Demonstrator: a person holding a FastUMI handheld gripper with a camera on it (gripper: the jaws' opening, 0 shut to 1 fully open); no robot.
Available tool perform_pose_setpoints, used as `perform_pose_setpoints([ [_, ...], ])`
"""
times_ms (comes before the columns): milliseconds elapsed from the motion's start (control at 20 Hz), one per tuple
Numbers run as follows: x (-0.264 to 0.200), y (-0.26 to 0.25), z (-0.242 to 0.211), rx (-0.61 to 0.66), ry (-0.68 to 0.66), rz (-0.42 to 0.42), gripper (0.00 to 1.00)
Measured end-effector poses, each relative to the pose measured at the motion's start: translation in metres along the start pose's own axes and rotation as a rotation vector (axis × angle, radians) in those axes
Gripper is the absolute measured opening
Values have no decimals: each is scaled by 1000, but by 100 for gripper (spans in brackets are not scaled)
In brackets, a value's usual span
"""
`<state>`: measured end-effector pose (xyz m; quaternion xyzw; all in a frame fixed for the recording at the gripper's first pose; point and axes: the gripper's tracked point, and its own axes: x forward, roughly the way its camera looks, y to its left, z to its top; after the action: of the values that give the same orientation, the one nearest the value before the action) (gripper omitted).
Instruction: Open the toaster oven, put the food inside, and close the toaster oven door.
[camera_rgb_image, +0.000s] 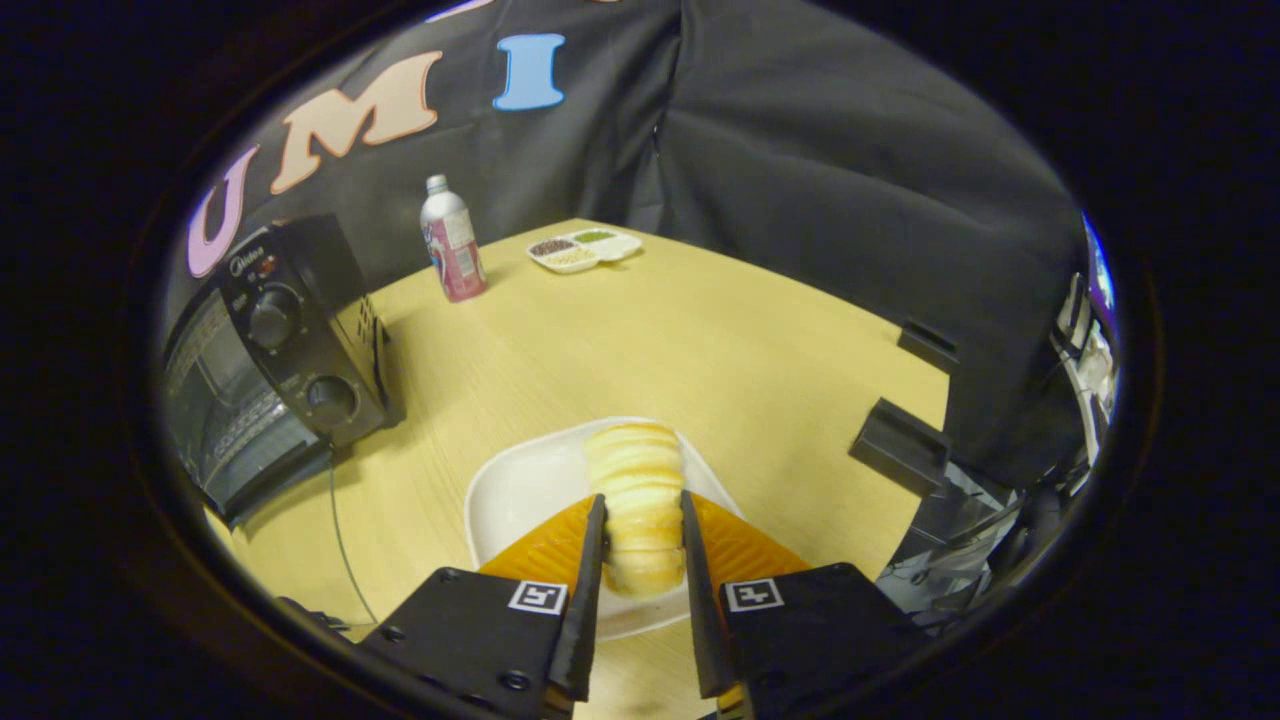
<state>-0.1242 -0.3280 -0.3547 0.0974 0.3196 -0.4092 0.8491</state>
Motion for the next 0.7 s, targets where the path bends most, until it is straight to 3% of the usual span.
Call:
perform_pose_setpoints([
  [300,-48,39,17,78,-62,90,43],
  [700,-107,145,0,94,-69,280,42],
])
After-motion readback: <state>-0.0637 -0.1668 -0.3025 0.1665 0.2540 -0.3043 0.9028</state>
